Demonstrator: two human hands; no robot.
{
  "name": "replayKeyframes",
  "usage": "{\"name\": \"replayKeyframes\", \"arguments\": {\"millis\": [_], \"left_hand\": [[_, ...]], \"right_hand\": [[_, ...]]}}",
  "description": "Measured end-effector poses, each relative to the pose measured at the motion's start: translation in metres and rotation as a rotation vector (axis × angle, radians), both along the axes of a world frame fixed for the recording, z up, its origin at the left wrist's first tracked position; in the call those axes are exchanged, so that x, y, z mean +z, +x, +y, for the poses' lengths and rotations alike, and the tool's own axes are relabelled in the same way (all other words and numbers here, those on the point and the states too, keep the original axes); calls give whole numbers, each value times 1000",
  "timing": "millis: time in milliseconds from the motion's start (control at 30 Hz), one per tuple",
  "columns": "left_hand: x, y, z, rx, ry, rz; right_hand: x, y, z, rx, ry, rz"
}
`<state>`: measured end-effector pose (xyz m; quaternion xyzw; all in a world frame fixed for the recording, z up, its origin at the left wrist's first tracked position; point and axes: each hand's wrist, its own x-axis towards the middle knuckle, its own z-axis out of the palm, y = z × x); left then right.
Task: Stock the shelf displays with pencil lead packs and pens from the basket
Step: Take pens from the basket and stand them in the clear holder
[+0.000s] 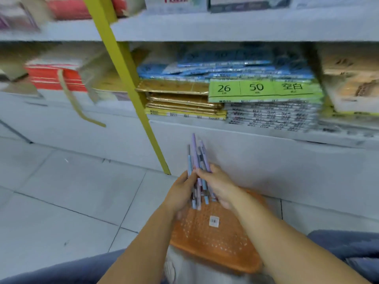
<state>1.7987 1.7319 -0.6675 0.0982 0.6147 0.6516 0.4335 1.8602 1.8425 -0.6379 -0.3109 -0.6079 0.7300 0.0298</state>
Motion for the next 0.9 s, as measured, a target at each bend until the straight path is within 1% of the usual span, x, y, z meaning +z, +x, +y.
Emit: {"name": "replayKeyframes", "arguments": {"millis": [133,200,267,400,467,567,700,800,833,900], "left_hand": [[58,9,-4,-73,153,34],[91,12,-2,-106,183,79],[125,14,0,-142,183,164],[199,20,9,-253,192,370],[232,21,13,-278,202,442],[269,17,20,-287,207,523],[293,11,33,-321,277,489],[287,13,43,-317,373,358],[286,13,48,-291,378,353],[283,13,56,-231,356,410]], "right_hand": [[50,15,4,21,-24,163],[80,24,5,40,29,218],[112,32,7,64,112,266],[178,43,11,90,287,321],[209,46,15,106,368,324],[247,51,25,131,429,298],[276,51,37,119,496,296],[273,47,48,125,539,288],[272,44,54,123,548,284],[270,41,64,121,540,275]]}}
